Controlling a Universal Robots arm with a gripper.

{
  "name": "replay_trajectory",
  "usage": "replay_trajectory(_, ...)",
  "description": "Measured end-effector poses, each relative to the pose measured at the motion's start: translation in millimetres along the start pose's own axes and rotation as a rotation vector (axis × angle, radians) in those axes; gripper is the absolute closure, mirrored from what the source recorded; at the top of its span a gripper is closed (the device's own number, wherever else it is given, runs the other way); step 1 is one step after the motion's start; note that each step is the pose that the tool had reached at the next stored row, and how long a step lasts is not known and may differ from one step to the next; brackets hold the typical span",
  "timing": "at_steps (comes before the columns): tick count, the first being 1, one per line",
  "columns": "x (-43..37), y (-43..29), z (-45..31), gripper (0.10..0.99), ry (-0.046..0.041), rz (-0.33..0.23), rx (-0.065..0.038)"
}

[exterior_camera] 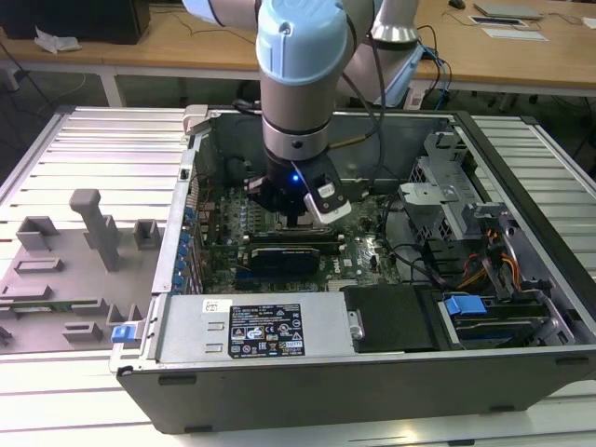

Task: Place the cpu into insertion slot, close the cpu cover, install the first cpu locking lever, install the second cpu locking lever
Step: 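Install the second cpu locking lever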

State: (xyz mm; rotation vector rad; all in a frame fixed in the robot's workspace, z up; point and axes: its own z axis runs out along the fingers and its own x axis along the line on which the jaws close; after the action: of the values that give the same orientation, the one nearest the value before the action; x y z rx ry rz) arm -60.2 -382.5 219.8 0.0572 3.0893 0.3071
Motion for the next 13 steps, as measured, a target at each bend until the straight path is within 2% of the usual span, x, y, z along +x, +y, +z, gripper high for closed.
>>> replay_trajectory(4,-4.3,12.7,2.7,0.980,0.0008,0.000,0.014)
replay_trajectory(7,-15.4,17.1,4.0,0.980,0.0053,0.000,0.023)
replay_trajectory(10,-15.4,27.9,6.2,0.980,0.0054,0.000,0.026)
replay_trajectory(13,-15.4,29.5,4.2,0.980,0.0054,0.000,0.029)
